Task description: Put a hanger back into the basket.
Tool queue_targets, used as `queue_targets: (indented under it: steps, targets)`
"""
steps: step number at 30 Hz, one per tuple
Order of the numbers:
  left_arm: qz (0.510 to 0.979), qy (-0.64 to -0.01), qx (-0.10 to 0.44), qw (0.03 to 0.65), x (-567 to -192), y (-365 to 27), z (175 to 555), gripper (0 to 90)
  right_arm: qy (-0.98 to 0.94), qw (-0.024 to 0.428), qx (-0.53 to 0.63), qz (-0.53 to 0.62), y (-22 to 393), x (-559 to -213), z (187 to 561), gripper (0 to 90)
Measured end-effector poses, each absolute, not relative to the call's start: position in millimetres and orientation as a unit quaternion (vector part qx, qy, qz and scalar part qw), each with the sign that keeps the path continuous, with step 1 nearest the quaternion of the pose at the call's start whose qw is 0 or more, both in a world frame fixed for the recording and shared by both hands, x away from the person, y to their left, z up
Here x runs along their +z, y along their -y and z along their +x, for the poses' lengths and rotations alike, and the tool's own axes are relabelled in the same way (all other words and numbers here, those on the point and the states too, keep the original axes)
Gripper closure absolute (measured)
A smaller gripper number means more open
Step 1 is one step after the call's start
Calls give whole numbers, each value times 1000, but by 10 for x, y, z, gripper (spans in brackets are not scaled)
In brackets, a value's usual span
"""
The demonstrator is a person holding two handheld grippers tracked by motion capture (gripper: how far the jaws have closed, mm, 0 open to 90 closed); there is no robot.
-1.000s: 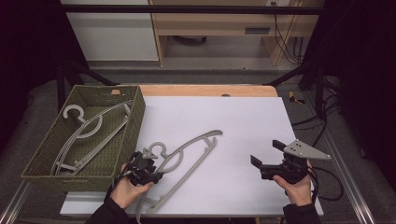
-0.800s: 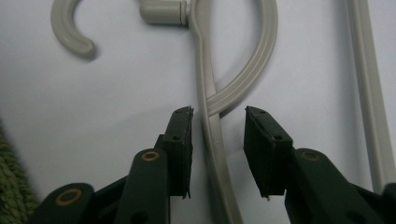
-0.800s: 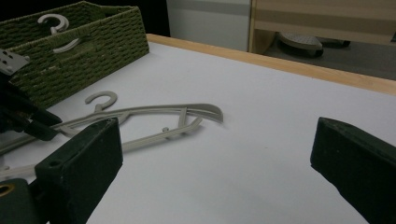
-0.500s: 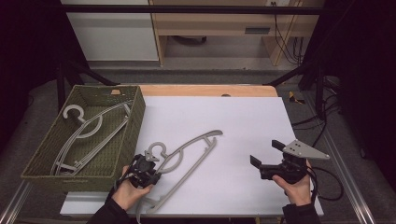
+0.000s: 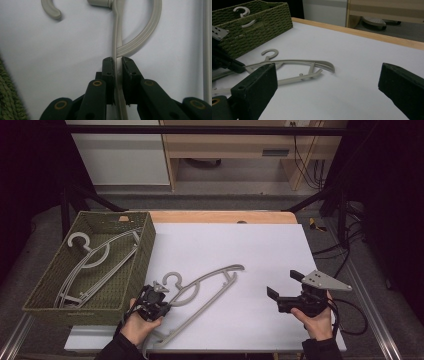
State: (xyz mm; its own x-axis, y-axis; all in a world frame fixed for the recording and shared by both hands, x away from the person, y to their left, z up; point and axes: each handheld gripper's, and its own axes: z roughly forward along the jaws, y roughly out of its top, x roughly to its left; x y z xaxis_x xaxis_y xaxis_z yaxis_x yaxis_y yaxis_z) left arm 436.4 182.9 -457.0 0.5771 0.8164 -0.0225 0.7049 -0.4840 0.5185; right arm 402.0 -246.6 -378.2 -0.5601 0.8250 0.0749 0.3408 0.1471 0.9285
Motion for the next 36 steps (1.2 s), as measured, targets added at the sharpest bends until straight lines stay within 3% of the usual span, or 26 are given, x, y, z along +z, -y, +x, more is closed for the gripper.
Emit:
queue_targets:
  steps: [9,24,26,30,36]
  targets:
    - [840,-439,112,300,-4429,-1884,4330,816,-718,237,514,405,2474,-3776,4016,27]
    - [853,-431,133,263,-4583,-1801,4413,806,-720,236,512,404,2461,-3789,4024,28]
    - [856,-427,140,256,-4557,-1821,4368,737,-721,236,512,402,2467,-3784,4017,28]
    - [854,-430,134,260,-4529,-1879,4283,690,-721,235,513,403,2470,-3780,4014,28]
    - [863,-426,122,242,-4583,-1866,4241,696,-718,237,514,403,2467,-3773,4011,28]
